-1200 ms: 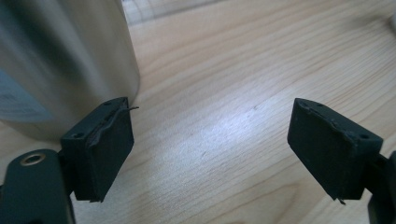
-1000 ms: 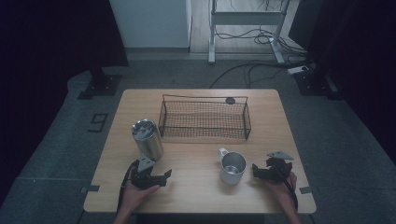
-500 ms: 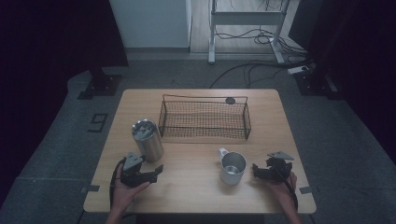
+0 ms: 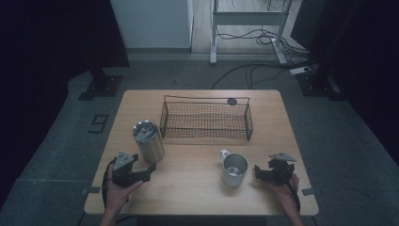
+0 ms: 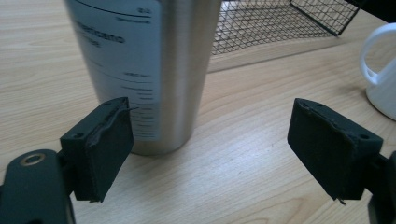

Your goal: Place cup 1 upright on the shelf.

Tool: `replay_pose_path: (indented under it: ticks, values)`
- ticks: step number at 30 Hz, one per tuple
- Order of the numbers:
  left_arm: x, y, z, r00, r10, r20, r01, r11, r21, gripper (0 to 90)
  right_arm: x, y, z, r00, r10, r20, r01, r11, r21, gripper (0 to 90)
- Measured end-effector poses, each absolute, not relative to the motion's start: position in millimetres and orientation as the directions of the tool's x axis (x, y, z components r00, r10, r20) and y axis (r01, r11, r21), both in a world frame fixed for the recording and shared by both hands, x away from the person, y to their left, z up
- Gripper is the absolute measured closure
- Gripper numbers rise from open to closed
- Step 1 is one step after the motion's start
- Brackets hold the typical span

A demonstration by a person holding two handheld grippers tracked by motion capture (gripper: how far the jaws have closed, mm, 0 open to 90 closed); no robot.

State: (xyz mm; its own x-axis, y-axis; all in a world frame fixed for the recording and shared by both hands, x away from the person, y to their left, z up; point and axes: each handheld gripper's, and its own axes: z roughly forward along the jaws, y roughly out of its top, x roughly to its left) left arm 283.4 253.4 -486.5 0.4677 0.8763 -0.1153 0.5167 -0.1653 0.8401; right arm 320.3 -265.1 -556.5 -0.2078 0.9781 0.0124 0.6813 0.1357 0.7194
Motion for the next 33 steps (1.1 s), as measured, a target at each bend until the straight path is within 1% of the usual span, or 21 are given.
replay_pose_path:
  ticks: [12, 23, 28, 31, 33]
  values:
    - [285.0, 270.5, -480.7, 0.436, 0.891, -0.129, 0.518, -0.131, 0.845, 14.4, 320.2, -265.1, -556.4, -0.207, 0.978, 0.011, 0.682, 0.136, 0.719, 1.7]
    - [291.6, 274.7, -478.8, 0.43, 0.895, -0.119, 0.521, -0.138, 0.842, 12.9, 320.3, -265.1, -556.5, -0.207, 0.978, 0.012, 0.681, 0.136, 0.72, 1.7]
    - [298.7, 274.9, -480.0, 0.43, 0.895, -0.12, 0.536, -0.146, 0.832, 10.3, 320.3, -265.1, -556.4, -0.204, 0.979, 0.011, 0.682, 0.134, 0.719, 1.9]
    - [303.0, 274.1, -479.2, 0.415, 0.902, -0.121, 0.544, -0.14, 0.828, 4.8, 320.3, -265.1, -556.4, -0.203, 0.979, 0.011, 0.682, 0.133, 0.719, 2.0]
    - [305.8, 273.7, -478.0, 0.413, 0.902, -0.123, 0.544, -0.136, 0.828, 3.8, 320.3, -265.1, -556.4, -0.203, 0.979, 0.011, 0.682, 0.134, 0.719, 2.0]
